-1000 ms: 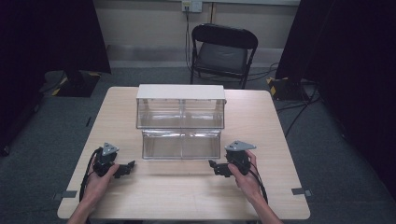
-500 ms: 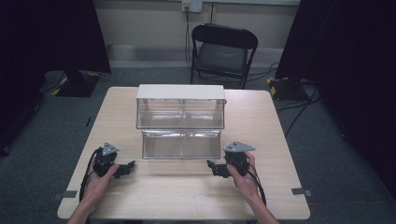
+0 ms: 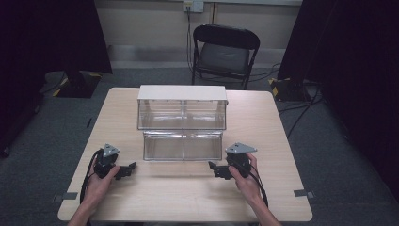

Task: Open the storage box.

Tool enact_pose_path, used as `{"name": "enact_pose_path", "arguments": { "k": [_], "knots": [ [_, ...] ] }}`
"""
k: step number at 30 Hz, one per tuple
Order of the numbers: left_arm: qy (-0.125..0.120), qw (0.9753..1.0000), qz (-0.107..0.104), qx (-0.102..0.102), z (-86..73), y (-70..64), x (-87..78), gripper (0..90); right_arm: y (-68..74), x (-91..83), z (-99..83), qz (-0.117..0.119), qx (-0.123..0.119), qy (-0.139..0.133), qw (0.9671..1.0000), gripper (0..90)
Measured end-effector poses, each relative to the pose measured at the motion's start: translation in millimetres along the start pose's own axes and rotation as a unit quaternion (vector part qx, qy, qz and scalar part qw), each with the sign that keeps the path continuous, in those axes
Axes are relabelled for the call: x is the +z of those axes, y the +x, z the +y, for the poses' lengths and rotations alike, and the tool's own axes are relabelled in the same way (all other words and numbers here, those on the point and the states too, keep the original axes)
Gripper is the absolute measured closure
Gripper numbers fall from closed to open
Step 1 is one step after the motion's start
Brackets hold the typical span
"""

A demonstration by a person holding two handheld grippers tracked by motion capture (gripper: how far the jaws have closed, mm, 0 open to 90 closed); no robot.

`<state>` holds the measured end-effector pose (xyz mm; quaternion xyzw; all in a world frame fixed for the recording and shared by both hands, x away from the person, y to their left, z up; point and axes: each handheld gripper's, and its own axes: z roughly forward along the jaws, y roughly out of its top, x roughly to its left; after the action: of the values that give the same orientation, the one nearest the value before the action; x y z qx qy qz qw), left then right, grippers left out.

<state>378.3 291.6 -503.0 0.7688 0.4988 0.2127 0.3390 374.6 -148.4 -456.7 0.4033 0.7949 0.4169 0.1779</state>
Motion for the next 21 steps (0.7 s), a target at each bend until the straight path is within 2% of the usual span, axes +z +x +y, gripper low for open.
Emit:
{"name": "enact_pose_path", "arguments": {
  "k": [7,9,21],
  "knots": [
    [0.001,1.0,0.002,0.003,0.1,0.3,-0.2,7.7,-0.3,-0.6,0.2,-0.001,0.001,0.002,1.0,14.5],
    [0.001,1.0,0.002,0.003,0.1,0.3,-0.2,7.7,-1.0,-1.6,0.3,0.008,0.001,0.0,1.0,14.1],
    [0.0,1.0,0.0,0.0,0.0,0.0,0.0,7.7,0.3,-5.0,1.2,0.006,0.001,-0.005,1.0,14.0]
  ]
}}
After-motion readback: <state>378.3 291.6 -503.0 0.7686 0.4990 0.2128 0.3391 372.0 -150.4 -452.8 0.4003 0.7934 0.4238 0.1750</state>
